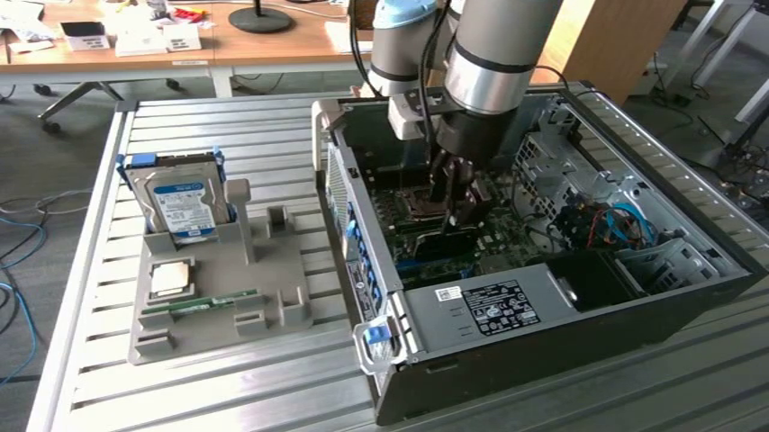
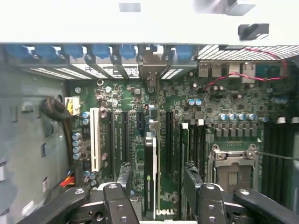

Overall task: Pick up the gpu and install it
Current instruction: 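Insert the gpu into the slot, then press down on the gpu until it lock into place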

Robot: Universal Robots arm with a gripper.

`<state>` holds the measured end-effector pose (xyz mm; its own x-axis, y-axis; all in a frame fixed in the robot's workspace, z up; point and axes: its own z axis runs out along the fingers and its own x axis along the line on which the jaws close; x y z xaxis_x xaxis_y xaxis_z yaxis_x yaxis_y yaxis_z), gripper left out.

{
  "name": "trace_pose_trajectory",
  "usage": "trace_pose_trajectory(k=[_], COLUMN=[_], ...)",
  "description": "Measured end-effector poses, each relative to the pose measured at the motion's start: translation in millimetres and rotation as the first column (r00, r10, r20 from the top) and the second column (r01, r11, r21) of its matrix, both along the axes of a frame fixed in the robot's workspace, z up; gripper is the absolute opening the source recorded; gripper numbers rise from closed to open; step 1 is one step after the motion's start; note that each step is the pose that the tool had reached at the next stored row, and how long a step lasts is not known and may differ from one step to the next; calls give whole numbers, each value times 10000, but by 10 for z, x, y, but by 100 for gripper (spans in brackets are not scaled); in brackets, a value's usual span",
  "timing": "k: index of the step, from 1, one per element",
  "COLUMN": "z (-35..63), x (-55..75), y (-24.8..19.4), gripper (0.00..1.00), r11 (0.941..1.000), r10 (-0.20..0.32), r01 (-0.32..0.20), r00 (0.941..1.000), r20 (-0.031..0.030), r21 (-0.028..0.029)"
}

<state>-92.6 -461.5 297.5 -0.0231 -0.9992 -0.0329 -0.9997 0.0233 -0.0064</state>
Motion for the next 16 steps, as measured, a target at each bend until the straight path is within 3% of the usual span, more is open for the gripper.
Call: trace_pose_trajectory(k=[9, 16], z=[206, 211], x=[0, 0], y=[0, 0], gripper=[57, 57], r11=[10000, 10000], r10=[0, 0], r01=[0, 0], r00=[10000, 10000], r20=[-1, -1], r21=[-1, -1])
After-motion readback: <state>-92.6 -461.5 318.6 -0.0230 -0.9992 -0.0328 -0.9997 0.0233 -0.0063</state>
